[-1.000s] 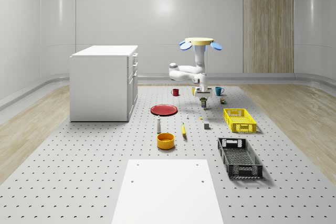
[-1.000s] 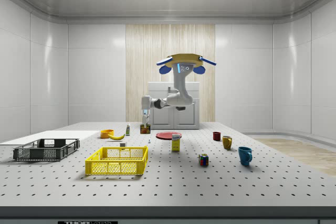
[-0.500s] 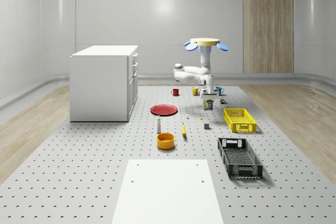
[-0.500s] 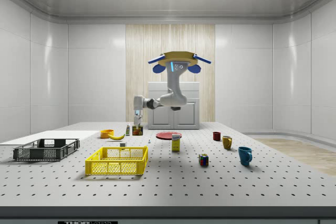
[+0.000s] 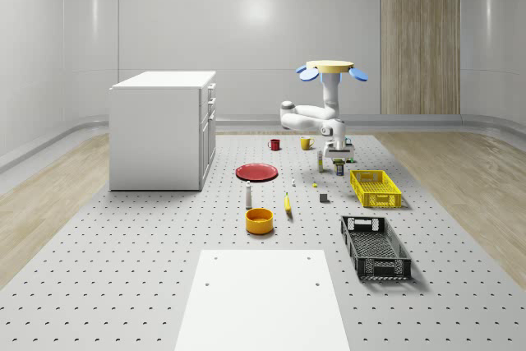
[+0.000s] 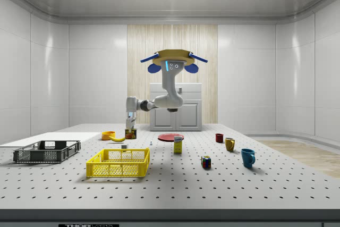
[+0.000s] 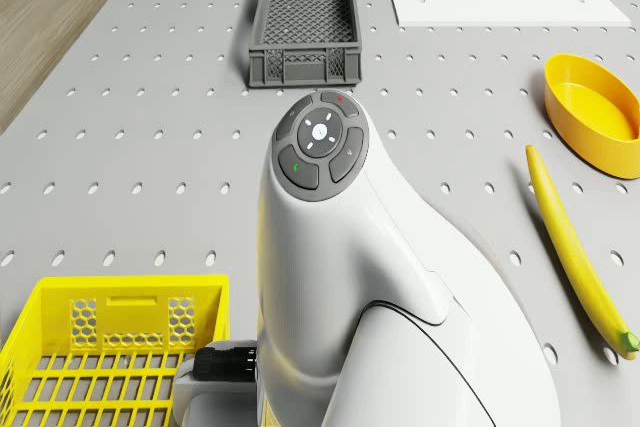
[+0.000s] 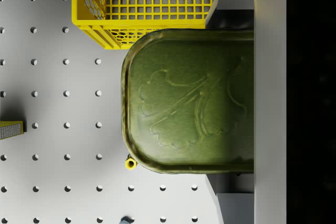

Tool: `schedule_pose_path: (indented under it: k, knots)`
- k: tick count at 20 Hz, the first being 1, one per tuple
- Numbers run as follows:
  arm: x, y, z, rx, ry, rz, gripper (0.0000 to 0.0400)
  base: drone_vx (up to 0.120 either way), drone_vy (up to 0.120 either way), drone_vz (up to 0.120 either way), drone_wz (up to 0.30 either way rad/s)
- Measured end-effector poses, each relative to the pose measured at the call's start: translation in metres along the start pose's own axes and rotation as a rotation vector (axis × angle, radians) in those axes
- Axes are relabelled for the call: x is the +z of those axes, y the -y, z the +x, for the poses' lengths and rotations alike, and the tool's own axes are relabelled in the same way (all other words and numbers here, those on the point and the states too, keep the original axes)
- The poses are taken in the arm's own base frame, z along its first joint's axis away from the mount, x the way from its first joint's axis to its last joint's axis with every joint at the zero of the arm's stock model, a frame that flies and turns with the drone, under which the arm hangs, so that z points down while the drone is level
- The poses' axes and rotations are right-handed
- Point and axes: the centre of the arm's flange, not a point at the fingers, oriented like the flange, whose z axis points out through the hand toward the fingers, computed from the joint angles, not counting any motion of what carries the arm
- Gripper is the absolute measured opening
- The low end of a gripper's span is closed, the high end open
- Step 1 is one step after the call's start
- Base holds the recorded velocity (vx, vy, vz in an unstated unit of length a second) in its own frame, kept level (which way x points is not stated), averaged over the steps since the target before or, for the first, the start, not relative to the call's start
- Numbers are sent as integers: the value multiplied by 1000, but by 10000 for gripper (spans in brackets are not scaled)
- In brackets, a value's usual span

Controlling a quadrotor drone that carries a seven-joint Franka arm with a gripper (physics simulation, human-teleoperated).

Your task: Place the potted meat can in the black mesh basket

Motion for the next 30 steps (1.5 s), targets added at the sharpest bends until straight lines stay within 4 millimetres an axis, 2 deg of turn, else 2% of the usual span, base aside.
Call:
schedule_pose_path:
  k: [28, 30]
  knots:
    - [0, 0, 0, 0, 0, 0, 291, 120, 0, 0, 0]
    - [0, 0, 0, 0, 0, 0, 291, 120, 80, 0, 0]
